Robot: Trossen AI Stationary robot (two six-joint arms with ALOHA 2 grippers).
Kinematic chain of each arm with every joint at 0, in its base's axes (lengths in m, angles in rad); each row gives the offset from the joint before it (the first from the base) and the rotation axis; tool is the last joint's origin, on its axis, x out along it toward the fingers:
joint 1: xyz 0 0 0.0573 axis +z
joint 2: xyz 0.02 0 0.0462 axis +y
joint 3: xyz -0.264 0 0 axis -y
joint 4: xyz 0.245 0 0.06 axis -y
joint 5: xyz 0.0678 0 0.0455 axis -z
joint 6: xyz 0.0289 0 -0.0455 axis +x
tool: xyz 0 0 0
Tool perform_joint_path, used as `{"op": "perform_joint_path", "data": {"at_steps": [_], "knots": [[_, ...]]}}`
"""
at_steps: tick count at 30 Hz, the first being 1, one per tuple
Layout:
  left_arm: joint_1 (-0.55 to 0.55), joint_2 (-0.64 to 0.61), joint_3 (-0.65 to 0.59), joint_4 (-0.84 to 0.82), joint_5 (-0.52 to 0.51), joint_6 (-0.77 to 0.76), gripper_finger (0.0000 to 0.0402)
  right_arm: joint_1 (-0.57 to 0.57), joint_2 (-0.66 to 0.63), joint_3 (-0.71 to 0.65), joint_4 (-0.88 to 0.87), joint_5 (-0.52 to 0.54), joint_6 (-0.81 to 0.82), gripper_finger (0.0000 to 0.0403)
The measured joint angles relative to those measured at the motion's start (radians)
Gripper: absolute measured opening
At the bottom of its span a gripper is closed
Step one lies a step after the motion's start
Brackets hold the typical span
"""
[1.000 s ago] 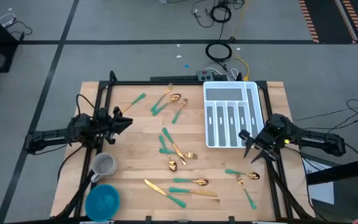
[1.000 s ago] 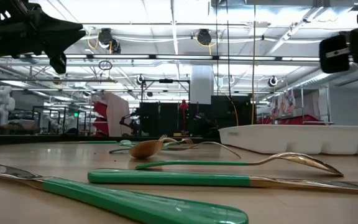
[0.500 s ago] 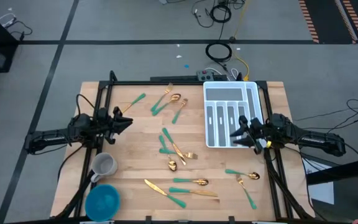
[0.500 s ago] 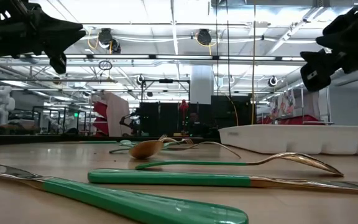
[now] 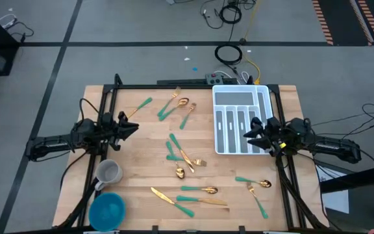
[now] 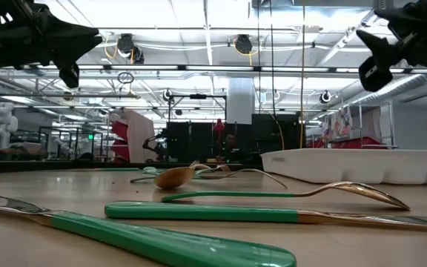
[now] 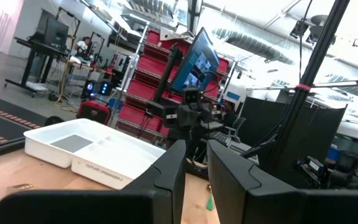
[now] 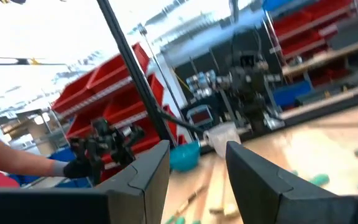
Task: Sort silverware
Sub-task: Put the bottom green fork into the white cutlery tray
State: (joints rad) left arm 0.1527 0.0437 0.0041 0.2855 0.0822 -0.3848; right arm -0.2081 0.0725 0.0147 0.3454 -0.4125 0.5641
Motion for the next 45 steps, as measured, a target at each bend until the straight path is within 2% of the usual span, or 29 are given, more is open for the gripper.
{"op": "perform_joint_path", "data": {"at_steps": [6, 12, 17, 23, 29, 36, 38, 41, 45], "knots": [[0.0, 0.0, 0.0, 0.0, 0.0, 0.0, 0.0073, 0.0, 0.0, 0.0, 0.01, 0.063, 0.0, 0.0153], [0.0, 0.0, 0.0, 0.068, -0.031, -0.001, 0.0073, 0.0, 0.0, 0.0, 0.035, 0.286, 0.0, 0.0153], [0.0, 0.0, 0.0, 0.152, -0.075, -0.003, 0.0073, 0.0, 0.0, 0.0, 0.083, 0.304, -0.051, 0.0153], [0.0, 0.0, 0.0, 0.238, -0.073, -0.043, 0.0073, 0.0, 0.0, 0.0, 0.098, 0.313, -0.048, 0.0153], [0.0, 0.002, 0.0, 0.246, -0.1, -0.107, 0.0073, 0.0, 0.001, 0.0, 0.057, 0.314, 0.059, 0.0153], [0.0, 0.002, 0.0, 0.256, -0.105, -0.107, 0.0073, 0.0, 0.001, 0.0, 0.078, 0.392, 0.159, 0.0153], [0.0, 0.002, 0.0, 0.264, -0.164, -0.106, 0.0073, 0.0, 0.001, 0.0, 0.117, 0.412, 0.155, 0.0153], [0.0, 0.003, 0.0, 0.282, -0.3, -0.106, 0.0073, 0.0, 0.002, 0.0, 0.192, 0.542, 0.122, 0.0153], [0.0, 0.003, 0.007, 0.325, -0.398, -0.112, 0.0073, 0.001, 0.002, 0.046, 0.282, 0.542, 0.031, 0.0153]]}}
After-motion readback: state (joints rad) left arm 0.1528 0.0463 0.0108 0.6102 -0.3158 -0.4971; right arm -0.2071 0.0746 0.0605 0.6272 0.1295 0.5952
